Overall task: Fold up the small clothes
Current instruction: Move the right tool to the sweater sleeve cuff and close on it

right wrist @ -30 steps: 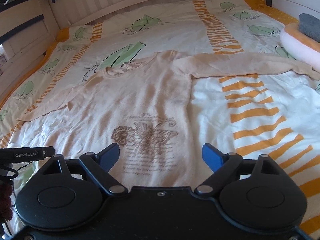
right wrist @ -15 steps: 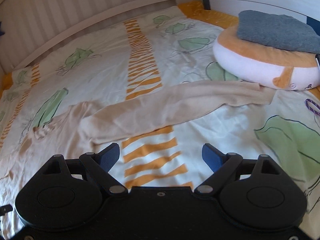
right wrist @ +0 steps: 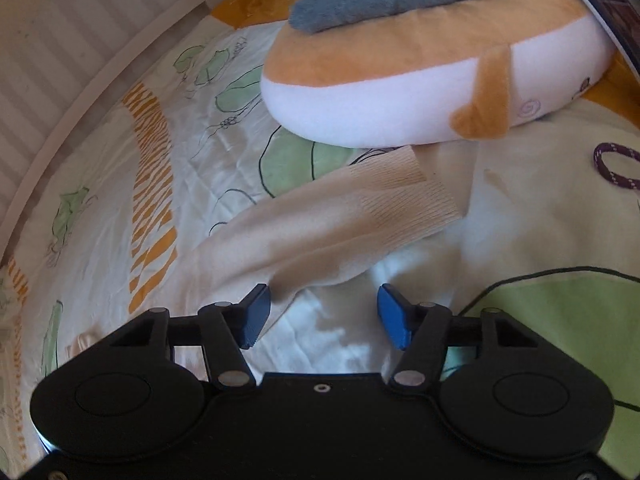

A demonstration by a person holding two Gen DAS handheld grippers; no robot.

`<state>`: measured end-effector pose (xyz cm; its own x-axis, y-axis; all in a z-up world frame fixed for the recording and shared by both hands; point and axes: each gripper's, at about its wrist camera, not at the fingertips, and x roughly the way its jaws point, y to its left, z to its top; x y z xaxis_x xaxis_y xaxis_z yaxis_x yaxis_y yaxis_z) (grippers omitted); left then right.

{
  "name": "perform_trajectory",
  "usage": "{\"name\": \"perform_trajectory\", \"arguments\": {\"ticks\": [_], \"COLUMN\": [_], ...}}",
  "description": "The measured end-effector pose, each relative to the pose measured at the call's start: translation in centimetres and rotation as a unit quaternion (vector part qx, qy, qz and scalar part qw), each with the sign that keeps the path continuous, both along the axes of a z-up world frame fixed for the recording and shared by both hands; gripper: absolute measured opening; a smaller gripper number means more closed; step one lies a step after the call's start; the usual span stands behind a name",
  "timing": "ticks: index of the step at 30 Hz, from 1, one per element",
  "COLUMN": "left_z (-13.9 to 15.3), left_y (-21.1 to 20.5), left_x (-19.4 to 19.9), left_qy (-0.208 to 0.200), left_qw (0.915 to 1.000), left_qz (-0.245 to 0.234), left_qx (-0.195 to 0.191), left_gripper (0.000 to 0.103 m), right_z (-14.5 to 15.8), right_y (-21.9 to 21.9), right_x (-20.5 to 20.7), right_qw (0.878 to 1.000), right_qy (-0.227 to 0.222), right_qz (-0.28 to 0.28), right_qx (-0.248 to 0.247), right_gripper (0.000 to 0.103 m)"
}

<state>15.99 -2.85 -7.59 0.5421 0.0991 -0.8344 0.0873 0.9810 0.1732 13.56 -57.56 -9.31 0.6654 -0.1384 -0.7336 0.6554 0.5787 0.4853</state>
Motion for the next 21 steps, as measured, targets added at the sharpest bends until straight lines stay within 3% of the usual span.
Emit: {"name": "perform_trajectory", "arguments": {"ticks": [5,8,10,12,15,21], "left_z": [-0.4,-0.5,-0.5,-0.5,-0.4,-0.2], "left_y": [1.2,1.7,1.7,1.7,1.8,2.5], "left_x": [0.5,0.6,0.6,0.6,0.6,0.1], "left_qy": [0.003,0.005,0.005,0.004,0.0,-0.014], "left_qw": [0.9994,0.999,0.999,0.9991,0.9991,0.9981], "left_qz": [0.014,0.014,0.009,0.004,-0.004,-0.015], "left_qx": [-0.031,-0.043,-0.043,-0.041,-0.042,-0.058], "left_gripper": [0.093,0.094,0.094,0.094,0.094,0.088], "right_z": [-0.9,-1.2,-1.4,-0.9,1.2,9.0], "right_y": [-1.8,-2.4,-2.6,-2.4,-1.0,5.1], "right_x": [0.2,0.7,1.0,1.1,2.0,5.1], "right_qw": [0.998,0.997,0.997,0.997,0.999,0.988], "right_qy": [-0.04,-0.045,-0.052,-0.048,-0.038,-0.08], "right_qz": [-0.04,-0.052,-0.049,-0.049,-0.027,0.076], "right_qx": [0.038,0.043,0.042,0.032,-0.018,-0.107], "right_gripper": [0.059,0.045,0.023,0.02,0.017,0.012]}}
